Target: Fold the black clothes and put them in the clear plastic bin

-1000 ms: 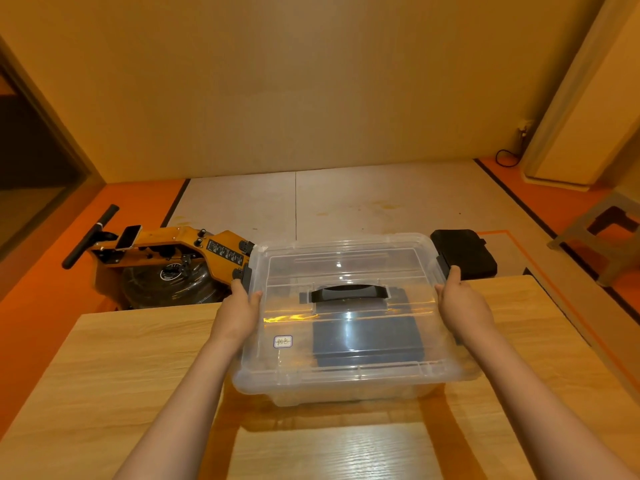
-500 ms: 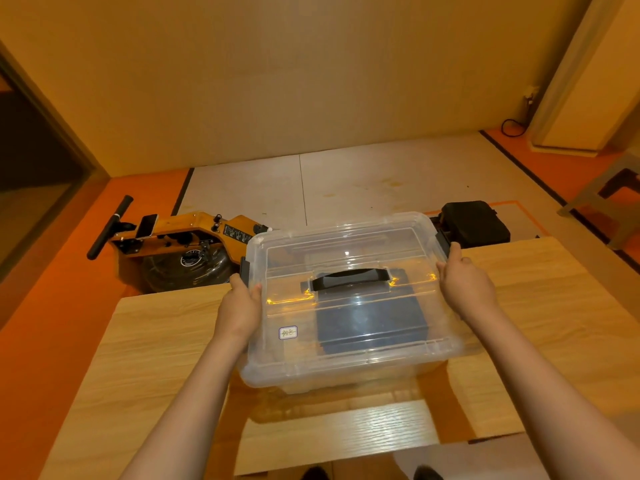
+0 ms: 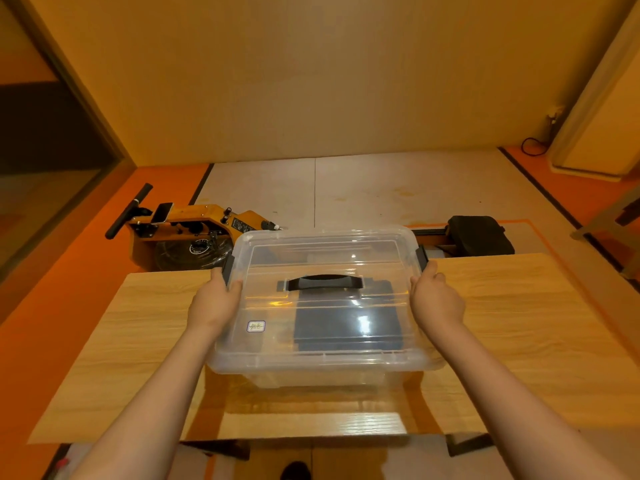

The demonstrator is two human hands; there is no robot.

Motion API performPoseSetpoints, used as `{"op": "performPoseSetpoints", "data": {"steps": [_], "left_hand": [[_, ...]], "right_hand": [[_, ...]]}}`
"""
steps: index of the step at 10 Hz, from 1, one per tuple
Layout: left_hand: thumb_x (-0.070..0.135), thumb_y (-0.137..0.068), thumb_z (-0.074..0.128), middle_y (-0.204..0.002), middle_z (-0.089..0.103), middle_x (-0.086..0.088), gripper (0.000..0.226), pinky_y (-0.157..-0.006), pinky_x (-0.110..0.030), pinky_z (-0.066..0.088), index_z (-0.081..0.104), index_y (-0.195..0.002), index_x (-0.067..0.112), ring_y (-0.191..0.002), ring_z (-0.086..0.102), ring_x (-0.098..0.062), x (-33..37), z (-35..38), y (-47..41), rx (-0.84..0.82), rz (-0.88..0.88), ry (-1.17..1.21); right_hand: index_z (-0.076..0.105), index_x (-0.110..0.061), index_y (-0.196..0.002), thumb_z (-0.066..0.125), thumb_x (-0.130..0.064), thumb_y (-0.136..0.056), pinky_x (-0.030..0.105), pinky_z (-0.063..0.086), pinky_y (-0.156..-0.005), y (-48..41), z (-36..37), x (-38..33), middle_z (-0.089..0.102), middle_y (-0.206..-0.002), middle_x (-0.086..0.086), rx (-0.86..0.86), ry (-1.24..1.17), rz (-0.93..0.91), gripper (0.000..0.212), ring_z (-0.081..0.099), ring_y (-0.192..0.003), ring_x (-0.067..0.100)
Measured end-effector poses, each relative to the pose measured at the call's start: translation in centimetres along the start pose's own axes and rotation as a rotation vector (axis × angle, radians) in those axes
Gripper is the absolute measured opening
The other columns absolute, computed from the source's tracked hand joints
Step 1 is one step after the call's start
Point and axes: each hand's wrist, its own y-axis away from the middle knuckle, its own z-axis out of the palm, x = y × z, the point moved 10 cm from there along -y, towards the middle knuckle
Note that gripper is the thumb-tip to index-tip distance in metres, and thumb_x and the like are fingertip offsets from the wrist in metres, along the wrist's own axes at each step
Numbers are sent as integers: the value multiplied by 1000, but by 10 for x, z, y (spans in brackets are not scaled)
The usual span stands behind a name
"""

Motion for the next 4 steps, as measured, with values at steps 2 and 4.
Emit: {"op": "performPoseSetpoints", "data": {"steps": [2,4], "left_hand": [[32,-100,43,-150,40,-11,54,-99,-46,45,33,-148,9,-135,41,-29,23,-11,10,139,145,-169],[38,-100,44,-147,43,-11,54,-107,-45,34,38,-145,9,-135,39,-28,62,-17,15,166,307,-171]], "right_hand": [[37,0,-136,40,-18,-101,39,37,-99,-1,-8,-7,50,-134,19,120,-16,-82,40,46,-124,33],[25,-6,-150,38,-33,-101,36,10,-119,11,-24,-35,27,-156,12,177,23,-307,57,19,-146,26]]}}
